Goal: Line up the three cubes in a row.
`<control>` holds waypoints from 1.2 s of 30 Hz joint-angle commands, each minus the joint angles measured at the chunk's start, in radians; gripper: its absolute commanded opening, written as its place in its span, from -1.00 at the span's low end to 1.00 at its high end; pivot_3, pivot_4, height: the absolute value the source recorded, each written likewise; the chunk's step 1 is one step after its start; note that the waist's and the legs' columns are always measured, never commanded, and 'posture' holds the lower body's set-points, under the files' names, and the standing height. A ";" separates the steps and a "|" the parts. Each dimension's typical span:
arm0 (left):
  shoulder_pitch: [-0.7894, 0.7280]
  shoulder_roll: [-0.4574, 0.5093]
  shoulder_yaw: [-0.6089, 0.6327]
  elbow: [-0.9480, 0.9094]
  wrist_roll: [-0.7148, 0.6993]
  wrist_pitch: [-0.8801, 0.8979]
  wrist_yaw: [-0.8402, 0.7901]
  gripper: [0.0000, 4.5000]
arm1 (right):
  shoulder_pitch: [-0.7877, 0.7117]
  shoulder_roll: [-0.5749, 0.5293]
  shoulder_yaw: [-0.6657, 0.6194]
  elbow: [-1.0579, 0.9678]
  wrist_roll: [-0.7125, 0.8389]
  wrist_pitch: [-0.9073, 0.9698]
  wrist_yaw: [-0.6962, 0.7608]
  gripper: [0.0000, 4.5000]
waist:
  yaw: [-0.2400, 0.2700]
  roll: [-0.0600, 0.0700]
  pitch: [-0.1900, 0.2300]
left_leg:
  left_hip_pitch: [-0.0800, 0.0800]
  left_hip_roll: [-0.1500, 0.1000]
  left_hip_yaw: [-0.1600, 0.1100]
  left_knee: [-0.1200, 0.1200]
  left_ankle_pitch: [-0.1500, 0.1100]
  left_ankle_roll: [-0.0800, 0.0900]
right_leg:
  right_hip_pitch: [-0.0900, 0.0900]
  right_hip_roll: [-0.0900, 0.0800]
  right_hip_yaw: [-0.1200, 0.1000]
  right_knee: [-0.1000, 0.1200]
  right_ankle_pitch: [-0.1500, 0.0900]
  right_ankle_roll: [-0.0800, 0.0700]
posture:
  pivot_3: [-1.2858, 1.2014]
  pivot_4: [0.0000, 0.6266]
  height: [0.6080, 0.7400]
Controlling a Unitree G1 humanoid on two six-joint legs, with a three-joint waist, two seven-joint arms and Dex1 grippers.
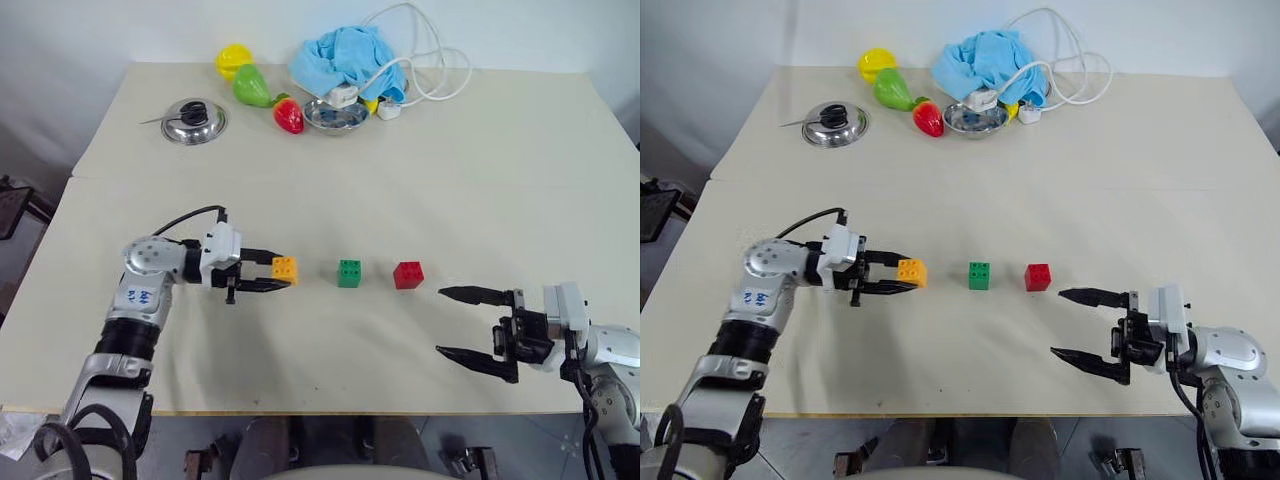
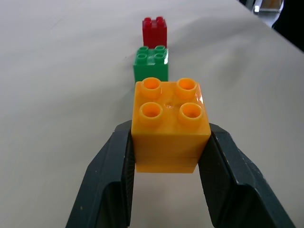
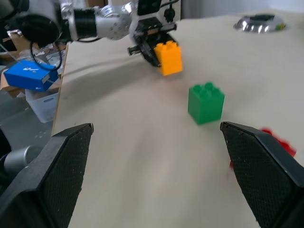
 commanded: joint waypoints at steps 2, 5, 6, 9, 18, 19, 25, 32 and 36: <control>-0.034 0.009 -0.005 0.086 0.030 -0.058 -0.045 -0.34 | -0.007 -0.008 -0.028 0.034 -0.009 -0.041 0.022 1.00 | 0.000 0.000 0.000 | 0.000 0.000 0.000 0.000 0.000 0.000 | 0.000 0.000 0.000 0.000 0.000 0.000 | 0.03 -0.52 1.00; -0.030 0.012 0.001 0.095 0.028 -0.057 -0.057 -0.34 | -0.018 -0.002 -0.030 0.038 -0.008 -0.045 0.010 1.00 | 0.001 0.000 0.000 | 0.000 0.000 0.000 0.000 0.000 0.000 | 0.000 0.000 0.000 0.000 0.000 0.000 | 0.03 -0.52 1.00; -0.027 0.013 0.004 0.096 0.030 -0.057 -0.055 -0.18 | -0.019 -0.001 -0.029 0.038 -0.008 -0.046 0.008 1.00 | 0.002 0.000 0.000 | 0.000 0.000 -0.001 0.000 0.000 0.000 | 0.000 0.000 0.000 0.000 0.000 0.000 | 0.03 -0.52 1.00; -0.024 0.010 0.013 0.104 0.035 -0.060 -0.034 0.22 | -0.025 0.003 -0.029 0.035 -0.005 -0.042 -0.001 1.00 | 0.002 0.000 0.000 | 0.000 0.001 -0.001 0.000 0.000 0.000 | 0.000 -0.001 0.000 0.000 0.000 0.000 | 0.03 -0.52 1.00; 0.035 0.024 0.075 0.037 -0.016 -0.068 0.012 0.97 | -0.031 0.026 -0.026 -0.010 0.017 -0.031 -0.037 1.00 | 0.002 0.000 0.000 | 0.000 0.002 -0.001 0.000 0.000 0.000 | 0.000 -0.001 -0.001 0.000 0.000 0.000 | 0.03 -0.52 1.00; 0.063 0.039 0.093 -0.001 -0.037 -0.043 0.007 0.97 | -0.035 0.030 -0.030 -0.016 0.020 -0.035 -0.042 1.00 | -0.001 0.000 0.000 | 0.000 0.004 -0.001 0.000 0.000 0.000 | 0.000 -0.001 -0.001 0.001 0.000 0.000 | 0.03 -0.52 1.00; 0.308 0.181 0.259 -0.232 -0.107 0.062 0.091 0.97 | -0.030 0.036 -0.060 -0.043 0.032 -0.055 -0.053 1.00 | -0.023 0.000 0.000 | 0.000 0.007 -0.001 0.000 0.000 0.000 | 0.000 -0.001 -0.001 0.001 0.000 0.000 | 0.03 -0.52 1.00; 0.514 0.257 0.424 -0.348 -0.173 0.130 0.159 0.97 | -0.011 0.009 -0.097 -0.009 0.014 -0.087 -0.014 1.00 | -0.011 0.000 0.000 | 0.001 0.006 -0.003 0.000 0.000 0.000 | 0.001 -0.003 -0.001 0.001 0.000 0.000 | 0.03 -0.52 1.00; 0.595 0.251 0.458 -0.405 -0.167 0.119 0.188 0.97 | -0.002 -0.009 -0.111 0.035 -0.003 -0.118 0.016 1.00 | -0.012 0.000 0.000 | 0.001 0.006 -0.003 -0.001 0.000 0.000 | 0.001 -0.003 -0.001 0.000 0.000 0.000 | 0.03 -0.52 1.00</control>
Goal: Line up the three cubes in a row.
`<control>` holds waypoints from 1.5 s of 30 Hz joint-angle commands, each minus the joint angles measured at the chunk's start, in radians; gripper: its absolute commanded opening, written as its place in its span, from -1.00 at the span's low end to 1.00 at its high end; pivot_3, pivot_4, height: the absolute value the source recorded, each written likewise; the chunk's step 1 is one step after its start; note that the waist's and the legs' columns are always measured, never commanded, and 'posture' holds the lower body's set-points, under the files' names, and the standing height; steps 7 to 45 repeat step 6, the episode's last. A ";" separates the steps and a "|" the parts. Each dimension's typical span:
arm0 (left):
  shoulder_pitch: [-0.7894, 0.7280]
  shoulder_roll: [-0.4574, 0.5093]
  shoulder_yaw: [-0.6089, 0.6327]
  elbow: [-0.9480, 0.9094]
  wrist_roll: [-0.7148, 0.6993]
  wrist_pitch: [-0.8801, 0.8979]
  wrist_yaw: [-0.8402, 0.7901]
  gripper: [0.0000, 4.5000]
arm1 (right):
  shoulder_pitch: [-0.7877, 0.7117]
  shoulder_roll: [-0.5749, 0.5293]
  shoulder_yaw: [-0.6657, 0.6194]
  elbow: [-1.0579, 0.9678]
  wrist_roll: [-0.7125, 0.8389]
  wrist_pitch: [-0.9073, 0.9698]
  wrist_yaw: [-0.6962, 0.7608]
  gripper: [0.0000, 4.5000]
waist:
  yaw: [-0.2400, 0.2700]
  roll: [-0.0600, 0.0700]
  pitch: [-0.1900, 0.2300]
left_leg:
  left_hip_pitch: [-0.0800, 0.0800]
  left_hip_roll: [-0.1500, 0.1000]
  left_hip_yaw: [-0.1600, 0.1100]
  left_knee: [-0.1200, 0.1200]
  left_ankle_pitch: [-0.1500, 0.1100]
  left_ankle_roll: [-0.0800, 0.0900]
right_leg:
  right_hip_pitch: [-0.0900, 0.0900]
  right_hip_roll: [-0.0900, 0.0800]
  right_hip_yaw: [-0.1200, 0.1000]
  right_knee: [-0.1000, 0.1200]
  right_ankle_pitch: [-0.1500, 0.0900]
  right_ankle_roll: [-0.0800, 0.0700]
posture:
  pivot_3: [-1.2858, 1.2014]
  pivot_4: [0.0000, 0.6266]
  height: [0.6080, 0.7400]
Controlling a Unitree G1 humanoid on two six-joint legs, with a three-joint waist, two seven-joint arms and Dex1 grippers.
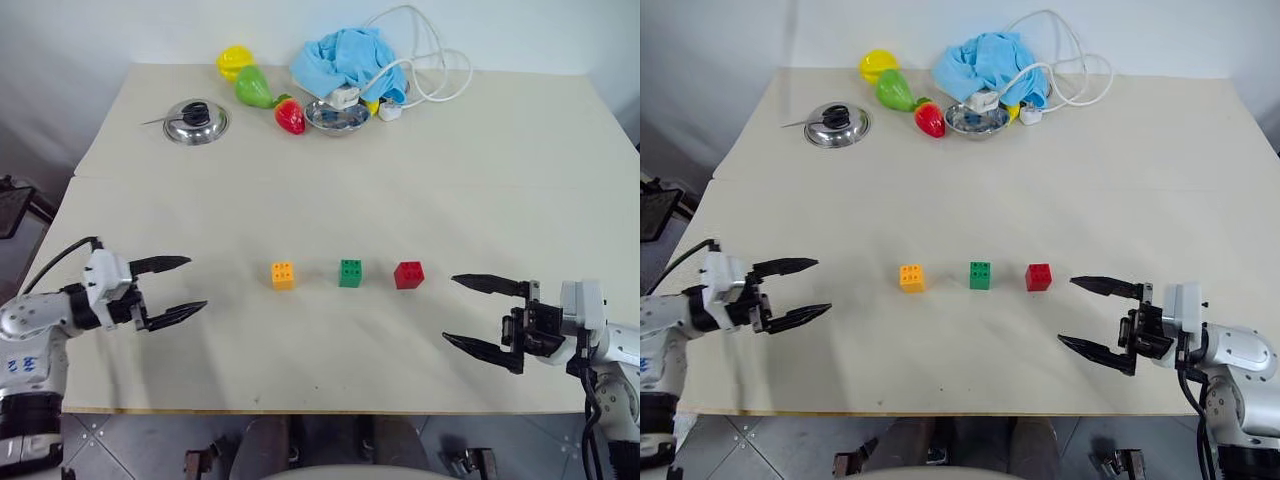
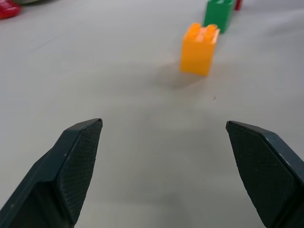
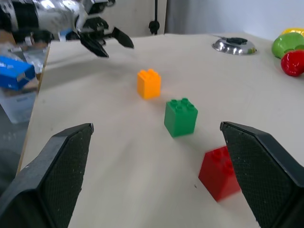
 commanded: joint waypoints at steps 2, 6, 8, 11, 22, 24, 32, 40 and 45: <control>0.064 -0.001 0.041 -0.079 -0.004 -0.018 0.052 0.97 | 0.002 -0.021 -0.037 0.040 -0.010 -0.050 0.036 1.00 | -0.005 0.000 0.000 | 0.000 0.000 0.000 0.000 0.000 0.000 | 0.000 0.000 0.000 0.000 0.000 0.000 | 0.03 -0.52 1.00; 0.091 -0.017 0.038 -0.098 -0.006 -0.032 0.078 0.97 | -0.021 -0.016 -0.027 0.064 -0.013 -0.053 0.028 1.00 | -0.010 0.000 0.000 | 0.000 0.001 0.001 0.000 0.000 0.000 | 0.000 0.000 0.000 0.000 0.000 0.000 | 0.03 -0.52 1.00; 0.091 -0.017 0.038 -0.098 -0.006 -0.032 0.078 0.97 | -0.021 -0.016 -0.027 0.064 -0.013 -0.053 0.028 1.00 | -0.010 0.000 0.000 | 0.000 0.001 0.001 0.000 0.000 0.000 | 0.000 0.000 0.000 0.000 0.000 0.000 | 0.03 -0.52 1.00; 0.091 -0.017 0.038 -0.098 -0.006 -0.032 0.078 0.97 | -0.021 -0.016 -0.027 0.064 -0.013 -0.053 0.028 1.00 | -0.010 0.000 0.000 | 0.000 0.001 0.001 0.000 0.000 0.000 | 0.000 0.000 0.000 0.000 0.000 0.000 | 0.03 -0.52 1.00; 0.091 -0.017 0.038 -0.098 -0.006 -0.032 0.078 0.97 | -0.021 -0.016 -0.027 0.064 -0.013 -0.053 0.028 1.00 | -0.010 0.000 0.000 | 0.000 0.001 0.001 0.000 0.000 0.000 | 0.000 0.000 0.000 0.000 0.000 0.000 | 0.03 -0.52 1.00; 0.091 -0.017 0.038 -0.098 -0.006 -0.032 0.078 0.97 | -0.021 -0.016 -0.027 0.064 -0.013 -0.053 0.028 1.00 | -0.010 0.000 0.000 | 0.000 0.001 0.001 0.000 0.000 0.000 | 0.000 0.000 0.000 0.000 0.000 0.000 | 0.03 -0.52 1.00; 0.091 -0.017 0.038 -0.098 -0.006 -0.032 0.078 0.97 | -0.021 -0.016 -0.027 0.064 -0.013 -0.053 0.028 1.00 | -0.010 0.000 0.000 | 0.000 0.001 0.001 0.000 0.000 0.000 | 0.000 0.000 0.000 0.000 0.000 0.000 | 0.03 -0.52 1.00; 0.091 -0.017 0.038 -0.098 -0.006 -0.032 0.078 0.97 | -0.021 -0.016 -0.027 0.064 -0.013 -0.053 0.028 1.00 | -0.010 0.000 0.000 | 0.000 0.001 0.001 0.000 0.000 0.000 | 0.000 0.000 0.000 0.000 0.000 0.000 | 0.03 -0.52 1.00; 0.091 -0.017 0.038 -0.098 -0.006 -0.032 0.078 0.97 | -0.021 -0.016 -0.027 0.064 -0.013 -0.053 0.028 1.00 | -0.010 0.000 0.000 | 0.000 0.001 0.001 0.000 0.000 0.000 | 0.000 0.000 0.000 0.000 0.000 0.000 | 0.03 -0.52 1.00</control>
